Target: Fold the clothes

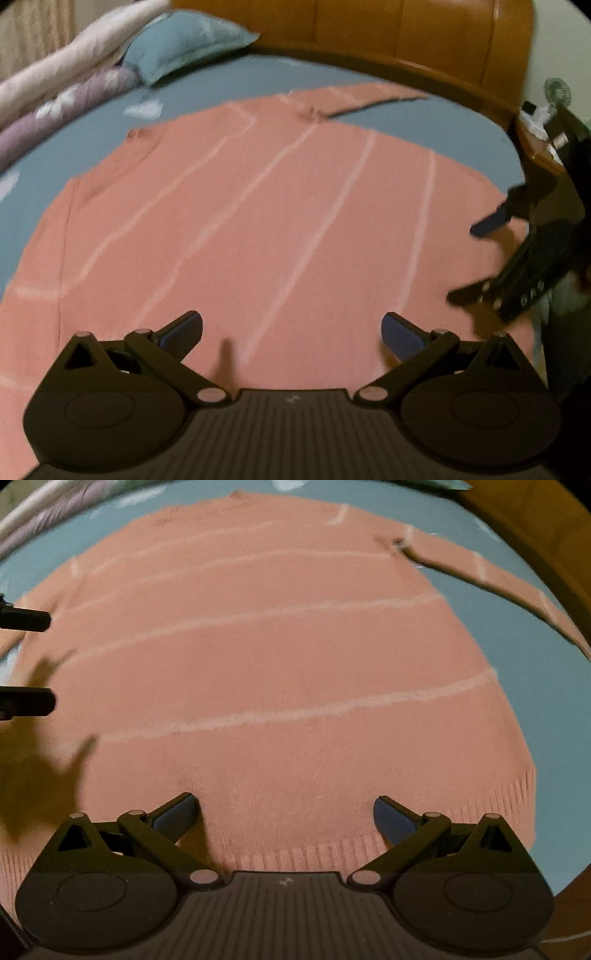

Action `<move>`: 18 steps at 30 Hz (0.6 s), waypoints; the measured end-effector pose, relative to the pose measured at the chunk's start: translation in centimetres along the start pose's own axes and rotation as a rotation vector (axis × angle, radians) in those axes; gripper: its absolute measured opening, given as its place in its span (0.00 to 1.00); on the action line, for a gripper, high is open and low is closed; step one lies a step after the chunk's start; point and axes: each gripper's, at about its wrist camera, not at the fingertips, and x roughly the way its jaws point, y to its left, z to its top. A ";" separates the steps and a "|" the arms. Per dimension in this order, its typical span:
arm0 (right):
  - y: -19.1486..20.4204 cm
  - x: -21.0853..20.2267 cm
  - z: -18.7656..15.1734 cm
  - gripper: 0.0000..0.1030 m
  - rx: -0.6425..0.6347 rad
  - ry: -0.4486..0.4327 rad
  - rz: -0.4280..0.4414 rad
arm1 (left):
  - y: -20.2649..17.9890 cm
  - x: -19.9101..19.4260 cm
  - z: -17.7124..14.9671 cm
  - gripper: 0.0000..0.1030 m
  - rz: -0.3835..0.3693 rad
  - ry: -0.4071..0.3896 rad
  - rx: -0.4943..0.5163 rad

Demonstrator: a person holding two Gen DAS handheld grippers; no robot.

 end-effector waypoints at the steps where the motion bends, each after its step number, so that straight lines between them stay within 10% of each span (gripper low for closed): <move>1: -0.1 -0.1 -0.2 1.00 0.004 -0.011 0.001 | 0.1 0.4 0.7 0.99 -0.012 -0.010 0.008; 18: 0.1 -1.4 -3.4 1.00 0.068 -0.150 -0.036 | 1.5 16.8 14.4 0.99 -0.213 -0.004 -0.034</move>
